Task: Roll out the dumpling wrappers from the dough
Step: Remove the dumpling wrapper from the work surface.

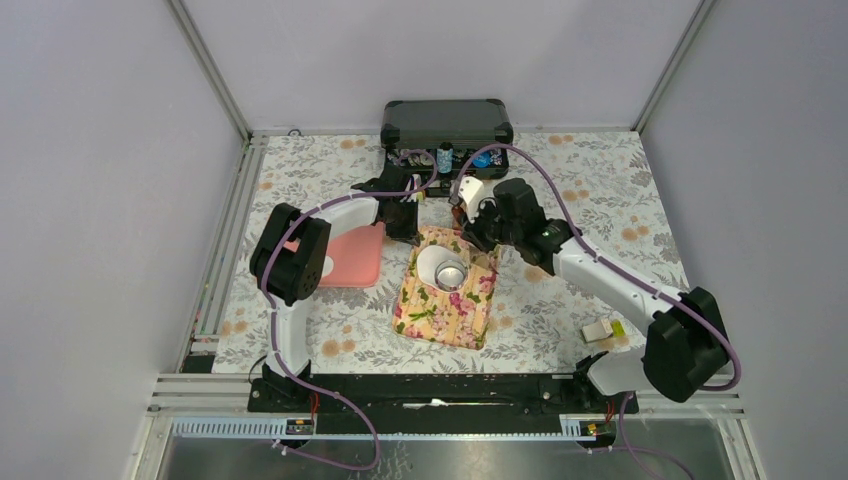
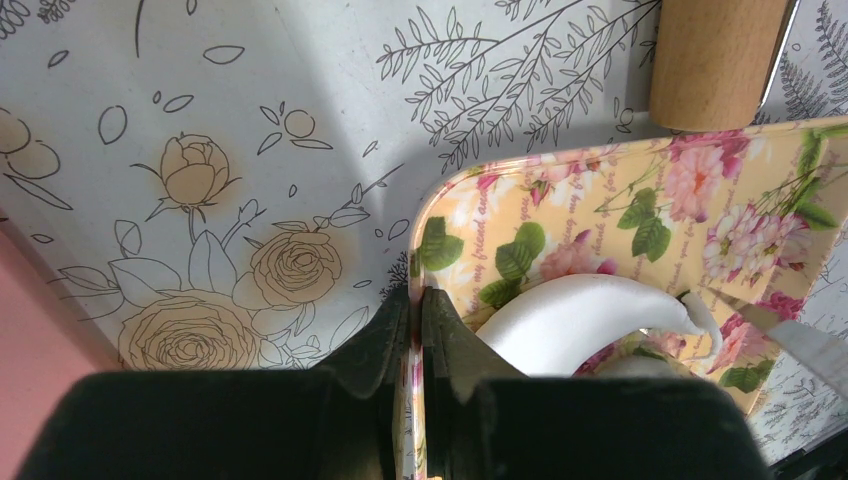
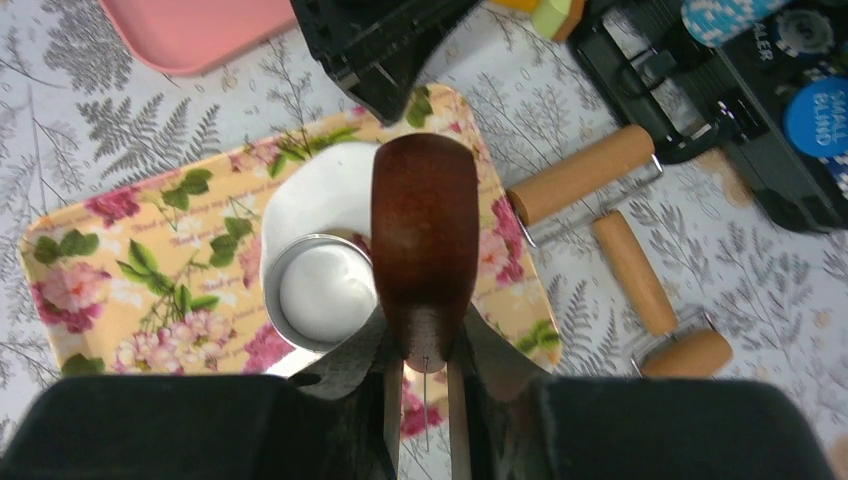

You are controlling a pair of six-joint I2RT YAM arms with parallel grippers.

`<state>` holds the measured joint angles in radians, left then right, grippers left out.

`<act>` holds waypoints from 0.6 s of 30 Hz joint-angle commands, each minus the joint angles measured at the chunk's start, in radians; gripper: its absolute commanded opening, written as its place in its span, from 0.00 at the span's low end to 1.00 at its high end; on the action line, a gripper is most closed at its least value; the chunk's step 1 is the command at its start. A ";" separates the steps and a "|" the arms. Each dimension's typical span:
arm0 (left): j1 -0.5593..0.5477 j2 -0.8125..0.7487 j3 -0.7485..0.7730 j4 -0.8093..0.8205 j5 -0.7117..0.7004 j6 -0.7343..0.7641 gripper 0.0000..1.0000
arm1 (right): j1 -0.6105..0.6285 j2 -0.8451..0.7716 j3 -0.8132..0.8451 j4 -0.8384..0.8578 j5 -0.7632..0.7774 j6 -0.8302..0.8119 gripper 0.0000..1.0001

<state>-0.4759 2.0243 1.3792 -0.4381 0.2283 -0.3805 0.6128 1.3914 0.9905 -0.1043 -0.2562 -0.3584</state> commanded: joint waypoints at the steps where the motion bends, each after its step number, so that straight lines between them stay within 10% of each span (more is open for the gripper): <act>1: -0.003 -0.001 -0.032 -0.047 -0.018 0.031 0.00 | 0.005 -0.101 0.042 -0.056 0.099 -0.059 0.00; 18: -0.003 0.002 -0.027 -0.049 0.002 0.040 0.00 | 0.004 -0.127 -0.052 -0.013 -0.152 -0.005 0.00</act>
<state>-0.4759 2.0243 1.3792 -0.4377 0.2317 -0.3737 0.6128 1.2449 0.9432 -0.1780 -0.3447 -0.3840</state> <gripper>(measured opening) 0.075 0.223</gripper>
